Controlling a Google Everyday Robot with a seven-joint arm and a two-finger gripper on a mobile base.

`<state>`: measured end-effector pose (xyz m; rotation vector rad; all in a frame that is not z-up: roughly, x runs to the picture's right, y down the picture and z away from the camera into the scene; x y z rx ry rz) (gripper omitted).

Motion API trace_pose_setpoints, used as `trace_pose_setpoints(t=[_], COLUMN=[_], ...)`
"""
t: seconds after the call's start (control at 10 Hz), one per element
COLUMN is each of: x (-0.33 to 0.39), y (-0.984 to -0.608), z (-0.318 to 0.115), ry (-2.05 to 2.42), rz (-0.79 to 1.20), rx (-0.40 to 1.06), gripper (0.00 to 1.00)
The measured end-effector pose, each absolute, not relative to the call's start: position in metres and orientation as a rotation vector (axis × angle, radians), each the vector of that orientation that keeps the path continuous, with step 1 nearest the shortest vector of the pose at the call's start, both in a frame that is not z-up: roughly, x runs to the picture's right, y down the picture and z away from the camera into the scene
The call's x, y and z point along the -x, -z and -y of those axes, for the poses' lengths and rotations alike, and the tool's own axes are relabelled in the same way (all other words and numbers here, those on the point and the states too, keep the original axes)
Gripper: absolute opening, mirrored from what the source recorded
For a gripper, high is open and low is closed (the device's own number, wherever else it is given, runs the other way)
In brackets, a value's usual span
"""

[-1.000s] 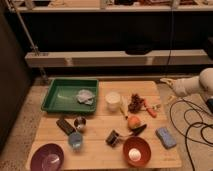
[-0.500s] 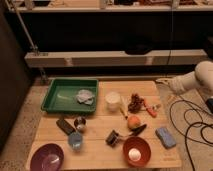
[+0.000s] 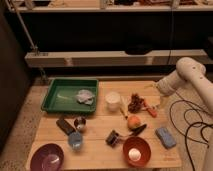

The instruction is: Place grapes in plastic cup

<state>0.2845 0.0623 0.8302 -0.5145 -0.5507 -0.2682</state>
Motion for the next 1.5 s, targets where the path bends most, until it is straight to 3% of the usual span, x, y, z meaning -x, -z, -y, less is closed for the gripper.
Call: trace_pose_setpoints(t=[0.3, 1.5], x=[-0.272, -0.233], y=[-0.851, -0.895], z=[-0.08, -0.069], ry=[0.278, 0.198], rz=[0.552, 0.58], rx=[0.544, 0.489], gripper=[0.8, 0.8])
